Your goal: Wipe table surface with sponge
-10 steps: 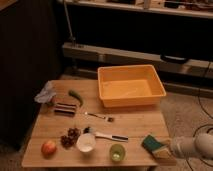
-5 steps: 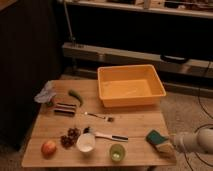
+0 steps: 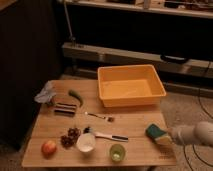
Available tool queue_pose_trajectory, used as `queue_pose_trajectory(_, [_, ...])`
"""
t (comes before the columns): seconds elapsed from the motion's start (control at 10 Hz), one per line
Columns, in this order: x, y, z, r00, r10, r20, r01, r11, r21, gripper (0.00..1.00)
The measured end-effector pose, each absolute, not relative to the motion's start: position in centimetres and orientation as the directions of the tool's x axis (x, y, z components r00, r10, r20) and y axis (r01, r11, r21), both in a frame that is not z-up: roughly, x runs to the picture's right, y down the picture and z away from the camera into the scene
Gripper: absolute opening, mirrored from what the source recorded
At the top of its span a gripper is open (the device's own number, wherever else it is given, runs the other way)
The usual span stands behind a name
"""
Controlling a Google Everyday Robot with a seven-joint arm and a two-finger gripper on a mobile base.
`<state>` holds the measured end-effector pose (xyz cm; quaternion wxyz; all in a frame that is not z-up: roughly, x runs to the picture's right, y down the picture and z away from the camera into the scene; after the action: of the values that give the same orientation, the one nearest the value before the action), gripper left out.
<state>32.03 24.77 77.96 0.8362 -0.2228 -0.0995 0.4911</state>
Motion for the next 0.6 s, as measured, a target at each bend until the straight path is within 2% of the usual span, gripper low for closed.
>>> queue_pose_trajectory(0.6, [29.6, 22.0, 79.8, 0.52, 0.853, -0.037, -0.759, 0.441, -0.479, 0.0])
